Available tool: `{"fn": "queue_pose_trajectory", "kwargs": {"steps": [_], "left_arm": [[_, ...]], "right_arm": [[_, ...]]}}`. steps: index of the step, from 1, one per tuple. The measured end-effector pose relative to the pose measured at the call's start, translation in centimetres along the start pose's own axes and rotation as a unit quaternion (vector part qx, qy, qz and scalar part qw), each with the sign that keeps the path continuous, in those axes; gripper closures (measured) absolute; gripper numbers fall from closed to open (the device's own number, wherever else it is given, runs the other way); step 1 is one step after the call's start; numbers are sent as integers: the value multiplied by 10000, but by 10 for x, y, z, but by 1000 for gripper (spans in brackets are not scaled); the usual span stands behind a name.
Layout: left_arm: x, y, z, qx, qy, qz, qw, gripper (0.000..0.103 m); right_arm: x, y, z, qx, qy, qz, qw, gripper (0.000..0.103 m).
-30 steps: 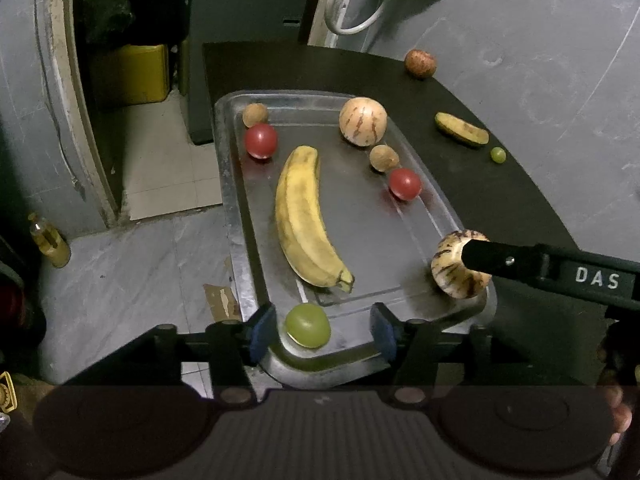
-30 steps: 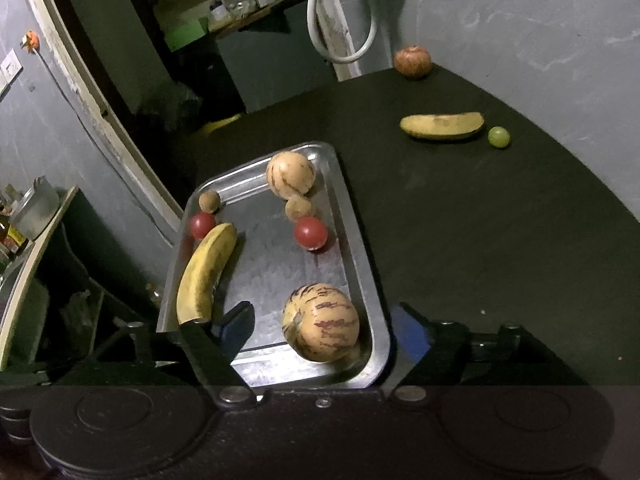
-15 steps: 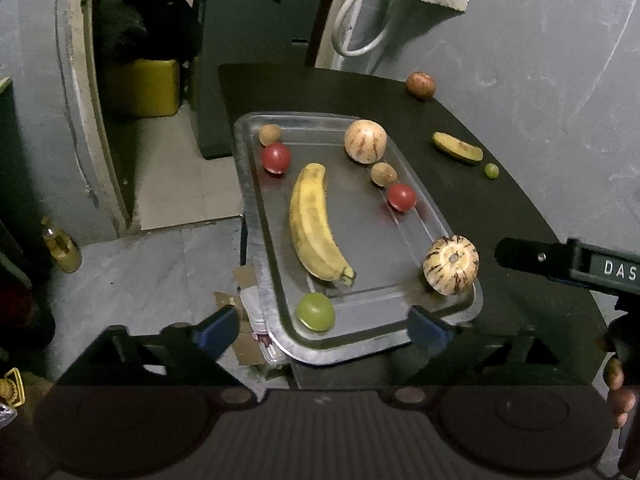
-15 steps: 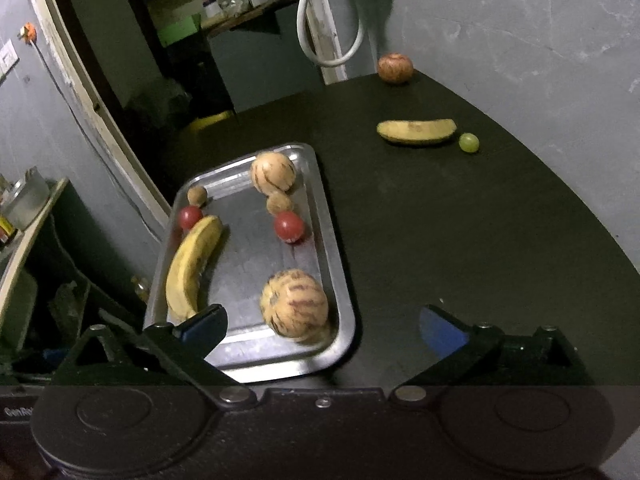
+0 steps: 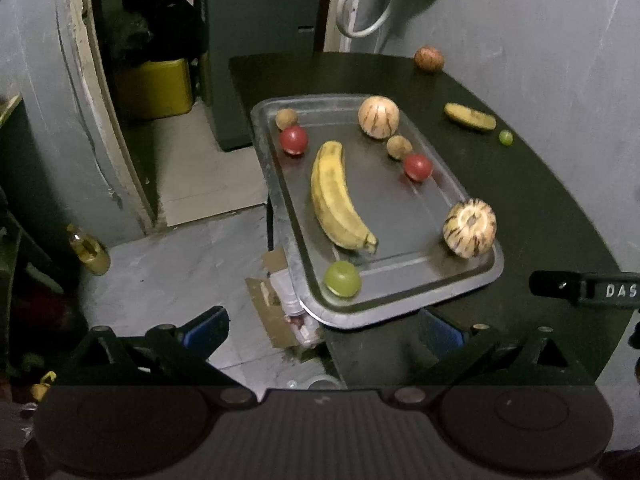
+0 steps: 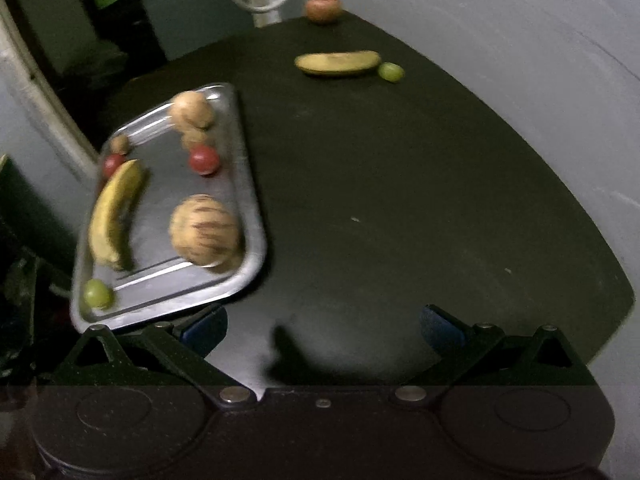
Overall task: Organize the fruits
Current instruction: 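Withdraw both tools from the tray toward the small banana and grape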
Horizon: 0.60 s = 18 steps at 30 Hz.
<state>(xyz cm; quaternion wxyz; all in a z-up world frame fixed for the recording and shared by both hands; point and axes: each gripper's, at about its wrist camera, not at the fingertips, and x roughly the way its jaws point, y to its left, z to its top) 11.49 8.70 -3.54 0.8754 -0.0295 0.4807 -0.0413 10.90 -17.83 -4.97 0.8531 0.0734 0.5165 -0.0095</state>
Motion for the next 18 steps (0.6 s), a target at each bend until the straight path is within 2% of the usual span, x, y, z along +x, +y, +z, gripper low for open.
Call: {"fn": "queue_pose_trajectory", "kwargs": {"steps": [11, 15, 18], "left_arm": [[11, -16, -1, 444, 358, 185, 9982, 1], [15, -24, 4, 721, 566, 516, 9945, 1], [18, -28, 12, 805, 773, 717, 9912, 1]], "right_arm": [[9, -29, 0, 454, 41, -318, 9985, 1], [12, -34, 11, 388, -65, -472, 9981, 1], [11, -36, 22, 234, -302, -523, 9979, 1]]}}
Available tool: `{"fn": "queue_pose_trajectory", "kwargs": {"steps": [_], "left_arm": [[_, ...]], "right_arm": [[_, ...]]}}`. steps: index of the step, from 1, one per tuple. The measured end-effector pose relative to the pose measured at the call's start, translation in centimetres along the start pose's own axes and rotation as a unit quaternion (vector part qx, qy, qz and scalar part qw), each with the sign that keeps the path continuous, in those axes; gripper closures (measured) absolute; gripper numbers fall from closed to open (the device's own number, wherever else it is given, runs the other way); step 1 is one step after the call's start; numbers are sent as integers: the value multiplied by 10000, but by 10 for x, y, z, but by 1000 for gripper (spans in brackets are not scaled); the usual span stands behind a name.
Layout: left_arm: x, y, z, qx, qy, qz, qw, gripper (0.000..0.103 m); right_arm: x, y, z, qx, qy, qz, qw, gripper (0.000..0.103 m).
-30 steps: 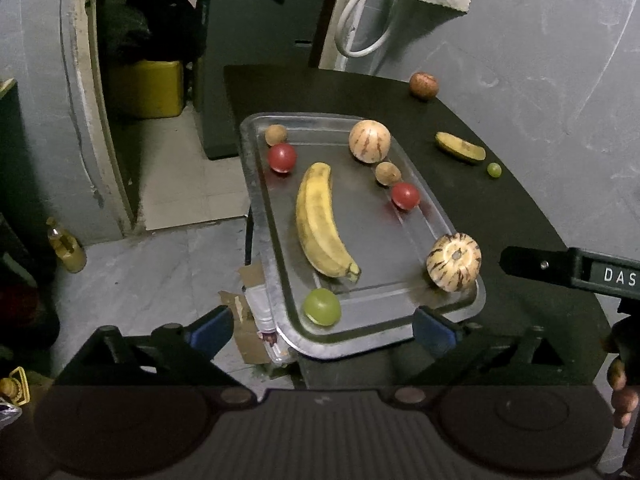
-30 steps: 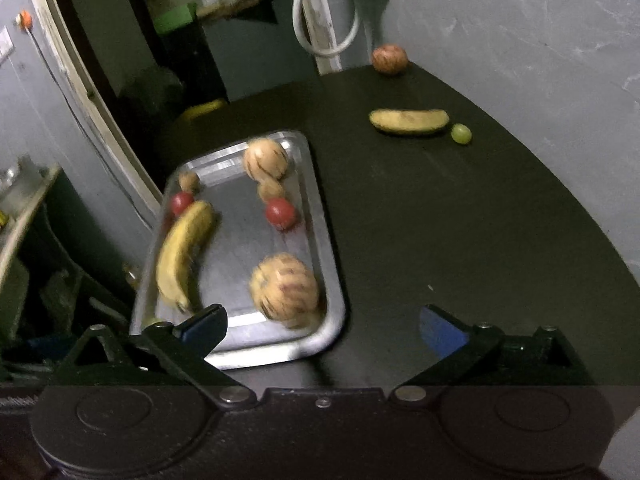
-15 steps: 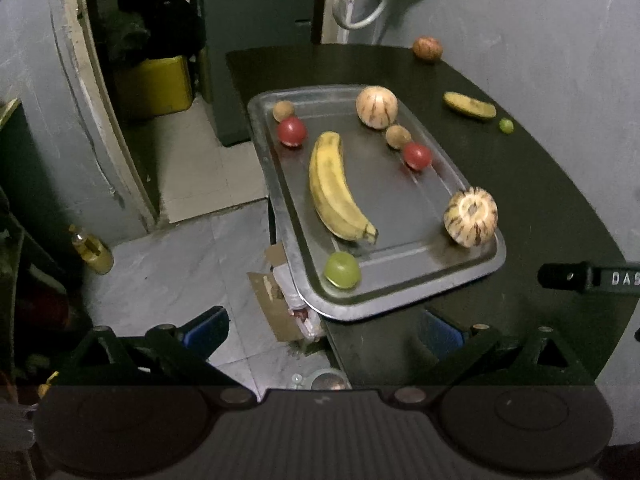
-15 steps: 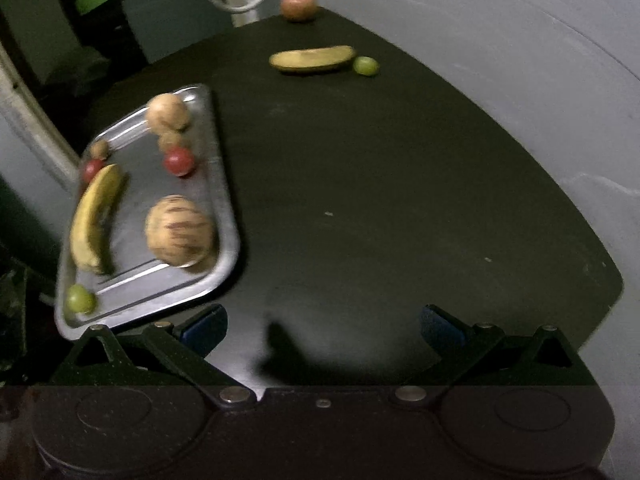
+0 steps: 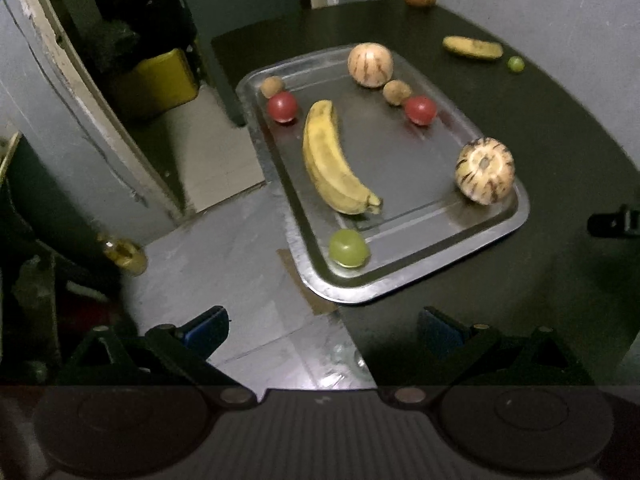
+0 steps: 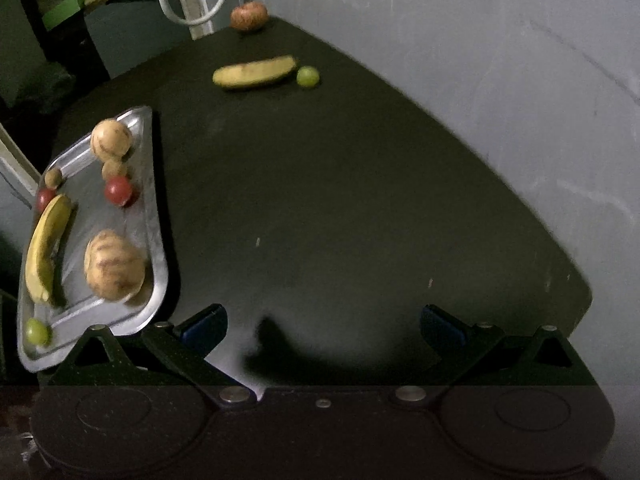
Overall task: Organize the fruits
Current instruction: 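Withdraw both tools from the tray toward the small banana and grape, then move the left tool toward the small banana while the right tool approaches the green grape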
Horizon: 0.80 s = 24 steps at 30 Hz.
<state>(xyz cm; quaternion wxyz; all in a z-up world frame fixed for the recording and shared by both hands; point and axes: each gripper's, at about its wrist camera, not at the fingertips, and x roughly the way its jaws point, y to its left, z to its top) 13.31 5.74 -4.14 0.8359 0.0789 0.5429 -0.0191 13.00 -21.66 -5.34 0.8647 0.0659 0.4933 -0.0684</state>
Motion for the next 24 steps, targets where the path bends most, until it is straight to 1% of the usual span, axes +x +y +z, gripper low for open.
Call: {"fn": "queue_pose_trajectory", "kwargs": {"steps": [5, 9, 11, 14, 17, 19, 24], "left_arm": [[-6, 2, 20, -96, 147, 60, 9998, 1], [-16, -1, 48, -126, -5, 237, 9996, 1], [-22, -3, 64, -90, -184, 360, 9991, 1], [-32, -9, 88, 54, -562, 469, 9973, 1], [-40, -17, 112, 281, -980, 535, 9933, 1], [-43, -22, 129, 423, -1217, 484, 9905, 1], [-38, -43, 169, 903, -1547, 247, 9835, 1]], "right_arm": [[0, -2, 13, -268, -673, 96, 9973, 1], [3, -4, 22, -500, -1068, 248, 9927, 1], [7, -7, 30, -581, -1200, 317, 9906, 1], [13, -11, 45, -748, -1340, 370, 9875, 1], [19, -16, 61, -962, -1506, 429, 9830, 1], [25, -19, 73, -1097, -1588, 476, 9800, 1], [49, -25, 101, -1455, -1672, 621, 9731, 1]]}}
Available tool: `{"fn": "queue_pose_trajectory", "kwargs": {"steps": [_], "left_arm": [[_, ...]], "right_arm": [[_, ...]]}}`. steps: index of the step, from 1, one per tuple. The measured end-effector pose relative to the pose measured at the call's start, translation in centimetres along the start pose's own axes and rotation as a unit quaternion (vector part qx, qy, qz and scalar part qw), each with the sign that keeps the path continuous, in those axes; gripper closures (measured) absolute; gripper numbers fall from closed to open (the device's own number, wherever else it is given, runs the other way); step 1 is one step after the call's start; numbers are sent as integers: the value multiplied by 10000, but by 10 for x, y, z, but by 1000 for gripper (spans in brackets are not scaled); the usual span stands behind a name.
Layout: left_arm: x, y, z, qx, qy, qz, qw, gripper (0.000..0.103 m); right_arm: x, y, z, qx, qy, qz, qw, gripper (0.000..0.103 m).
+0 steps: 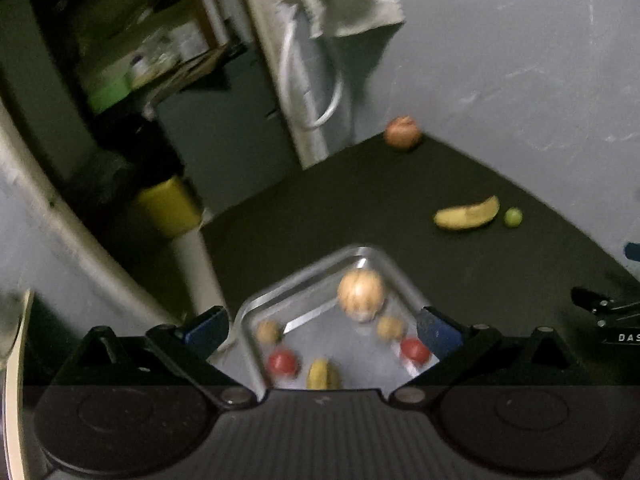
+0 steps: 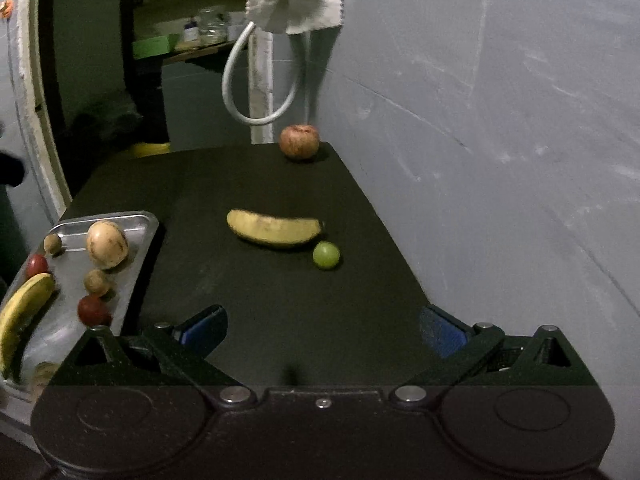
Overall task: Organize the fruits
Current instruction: 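Move the left tool toward the small banana while the right tool approaches the green grape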
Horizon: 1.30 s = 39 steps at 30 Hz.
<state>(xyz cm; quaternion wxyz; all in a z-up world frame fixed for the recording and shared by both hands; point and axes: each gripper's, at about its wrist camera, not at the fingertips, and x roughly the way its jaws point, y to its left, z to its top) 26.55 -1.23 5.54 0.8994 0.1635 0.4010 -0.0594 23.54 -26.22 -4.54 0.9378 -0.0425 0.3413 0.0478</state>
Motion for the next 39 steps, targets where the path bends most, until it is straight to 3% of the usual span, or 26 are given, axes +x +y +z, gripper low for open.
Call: {"fn": "queue_pose_trajectory", "kwargs": {"steps": [5, 10, 18, 24, 33, 39], "left_arm": [[29, -34, 32, 988, -361, -546, 9930, 1], [74, -80, 52, 2058, -461, -917, 9732, 1], [146, -119, 66, 3078, -360, -1322, 9415, 1], [183, -135, 73, 3413, -376, -1590, 9257, 1], [209, -149, 69, 4071, -345, -1850, 8938, 6], [222, -156, 73, 4049, -172, -2040, 8912, 17]], "right_arm": [[24, -8, 7, -316, 25, 125, 9994, 1], [48, -11, 13, -507, 22, 322, 9982, 2], [85, -10, 20, -738, 120, 393, 9964, 16], [99, -13, 19, -774, 233, 449, 9957, 26], [111, -20, 23, -641, 301, 518, 9961, 41], [114, -21, 24, -633, 304, 625, 9956, 54]]}}
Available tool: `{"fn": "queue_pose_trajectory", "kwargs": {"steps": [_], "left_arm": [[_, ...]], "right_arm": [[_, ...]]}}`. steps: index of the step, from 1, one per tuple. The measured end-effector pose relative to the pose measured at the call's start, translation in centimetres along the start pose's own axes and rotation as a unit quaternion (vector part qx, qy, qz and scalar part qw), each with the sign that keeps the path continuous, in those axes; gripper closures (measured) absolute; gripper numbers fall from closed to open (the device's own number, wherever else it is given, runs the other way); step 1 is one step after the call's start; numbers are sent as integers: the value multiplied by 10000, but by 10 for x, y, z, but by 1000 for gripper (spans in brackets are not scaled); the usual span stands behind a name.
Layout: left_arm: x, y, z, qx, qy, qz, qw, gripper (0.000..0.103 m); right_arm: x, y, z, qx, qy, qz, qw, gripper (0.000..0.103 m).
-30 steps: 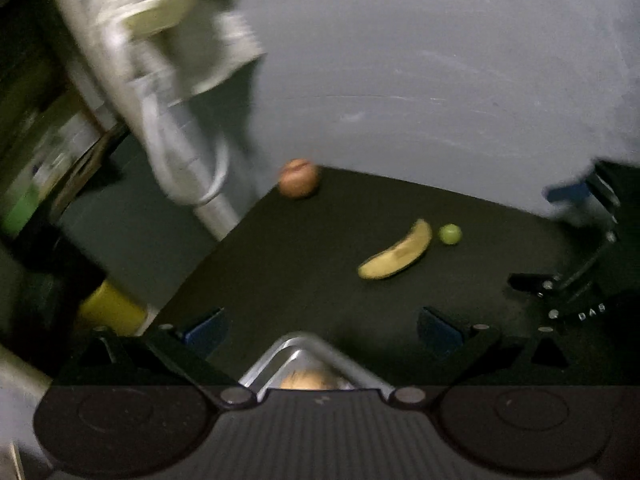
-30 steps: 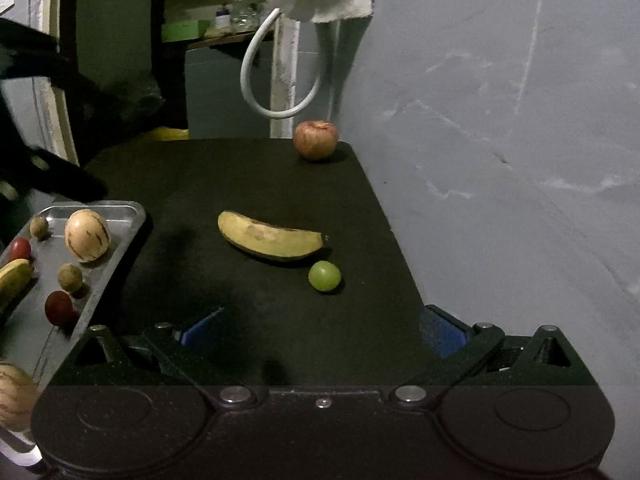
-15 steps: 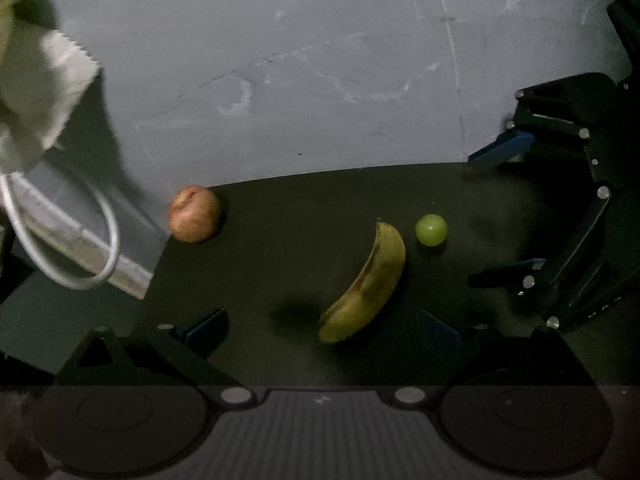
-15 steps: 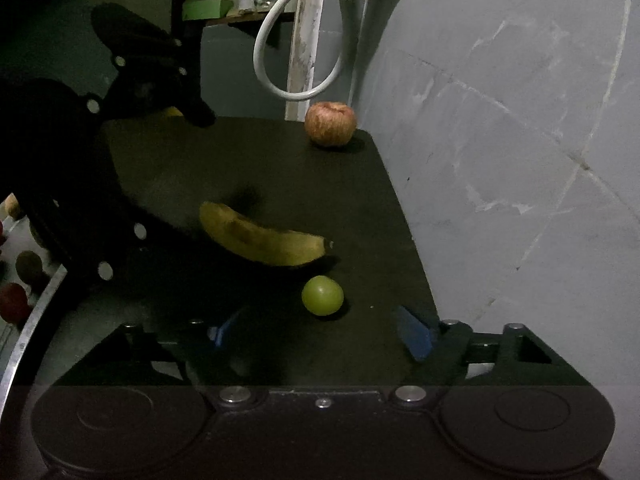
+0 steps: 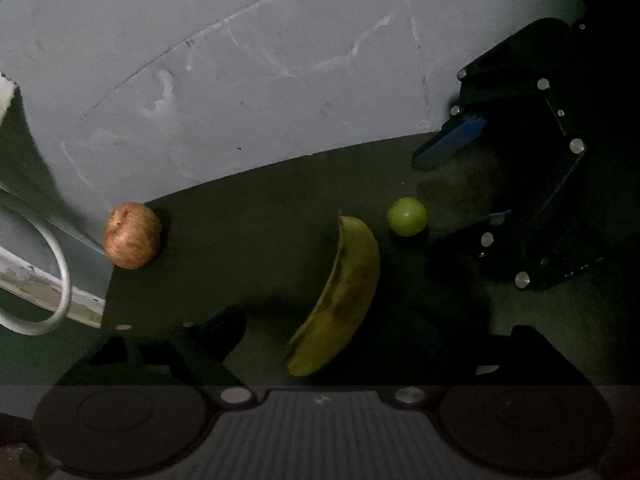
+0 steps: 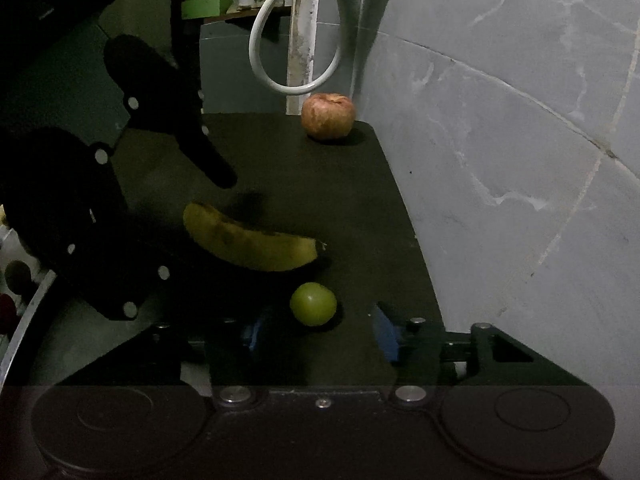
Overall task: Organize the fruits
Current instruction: 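Move the left tool toward the small banana while the right tool approaches the green grape, then grasp the small banana with the left tool while the right tool grasps the green grape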
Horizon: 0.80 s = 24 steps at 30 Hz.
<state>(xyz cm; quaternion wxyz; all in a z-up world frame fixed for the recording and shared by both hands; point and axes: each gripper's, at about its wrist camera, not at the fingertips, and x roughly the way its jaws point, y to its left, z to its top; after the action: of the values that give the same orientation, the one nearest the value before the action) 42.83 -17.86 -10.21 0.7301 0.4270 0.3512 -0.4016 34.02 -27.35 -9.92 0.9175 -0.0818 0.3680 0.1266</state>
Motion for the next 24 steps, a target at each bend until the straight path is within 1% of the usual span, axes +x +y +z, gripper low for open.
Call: {"fn": "queue_pose_trajectory", "kwargs": {"steps": [4, 9, 11, 13, 14, 16, 18, 23, 24], "left_arm": [[3, 2, 2, -49, 53, -169, 9998, 26], [6, 7, 5, -84, 26, -316, 9995, 35], [8, 10, 6, -143, 17, -358, 9993, 37], [8, 11, 7, -220, -2, -409, 9989, 41], [9, 13, 8, -265, -6, -447, 9987, 43], [10, 14, 9, -346, -3, -538, 9980, 52], [9, 14, 10, -394, 20, -639, 9972, 57], [7, 12, 13, -382, 109, -610, 9973, 61], [7, 10, 13, -355, 142, -578, 9976, 63]], "right_arm": [[-1, -2, -2, 36, 20, 64, 10000, 62], [1, -4, -1, 82, 48, 139, 9999, 67], [2, -4, -1, 105, 45, 172, 9998, 70], [2, -4, -1, 131, 42, 229, 9996, 75], [2, -4, -1, 140, 39, 236, 9996, 75], [2, -4, -1, 187, 38, 251, 9995, 76], [1, -6, -2, 284, 44, 274, 9992, 77], [-4, -5, -4, 390, 82, 256, 9989, 77], [-5, -5, -4, 422, 85, 248, 9988, 77]]}}
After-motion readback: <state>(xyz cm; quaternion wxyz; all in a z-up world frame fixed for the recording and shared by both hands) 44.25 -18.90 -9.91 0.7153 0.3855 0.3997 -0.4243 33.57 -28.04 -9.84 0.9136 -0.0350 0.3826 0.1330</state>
